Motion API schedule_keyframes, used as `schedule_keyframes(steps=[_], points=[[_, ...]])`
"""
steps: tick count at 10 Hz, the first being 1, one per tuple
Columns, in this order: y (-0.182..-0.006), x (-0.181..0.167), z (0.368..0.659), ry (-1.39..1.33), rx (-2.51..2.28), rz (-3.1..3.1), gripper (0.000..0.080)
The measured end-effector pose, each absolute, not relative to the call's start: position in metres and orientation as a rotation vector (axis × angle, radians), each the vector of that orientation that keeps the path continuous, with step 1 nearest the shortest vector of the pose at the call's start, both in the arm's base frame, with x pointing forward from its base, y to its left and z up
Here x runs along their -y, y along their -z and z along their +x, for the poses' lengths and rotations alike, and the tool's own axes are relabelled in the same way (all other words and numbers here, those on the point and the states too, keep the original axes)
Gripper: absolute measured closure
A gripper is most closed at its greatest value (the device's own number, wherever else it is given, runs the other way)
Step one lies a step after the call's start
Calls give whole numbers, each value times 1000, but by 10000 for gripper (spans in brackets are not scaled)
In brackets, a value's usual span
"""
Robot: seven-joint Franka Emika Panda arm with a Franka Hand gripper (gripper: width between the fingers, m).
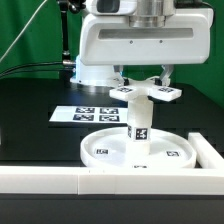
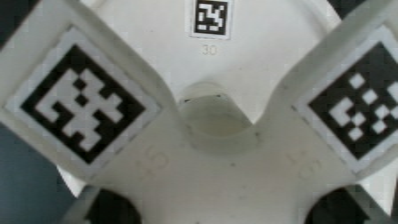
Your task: Assemble round table
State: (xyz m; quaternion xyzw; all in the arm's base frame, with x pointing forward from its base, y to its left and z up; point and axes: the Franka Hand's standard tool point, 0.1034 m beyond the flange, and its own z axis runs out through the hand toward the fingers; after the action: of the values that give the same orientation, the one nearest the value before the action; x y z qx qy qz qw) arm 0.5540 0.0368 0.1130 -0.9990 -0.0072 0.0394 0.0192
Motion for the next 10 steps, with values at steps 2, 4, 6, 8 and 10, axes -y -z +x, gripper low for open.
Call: schedule_keyframes(steps=[2,4,6,8,10], points=[[-109,-34,553,-127,17,-3103,357],[-105,-33,552,-88,13,-3109,357],[-104,-30,555,-44,6,-3113,357],[-104,-24,558,-7,-2,-3114,357],[-103,-25,558,-9,0,-3115,357]])
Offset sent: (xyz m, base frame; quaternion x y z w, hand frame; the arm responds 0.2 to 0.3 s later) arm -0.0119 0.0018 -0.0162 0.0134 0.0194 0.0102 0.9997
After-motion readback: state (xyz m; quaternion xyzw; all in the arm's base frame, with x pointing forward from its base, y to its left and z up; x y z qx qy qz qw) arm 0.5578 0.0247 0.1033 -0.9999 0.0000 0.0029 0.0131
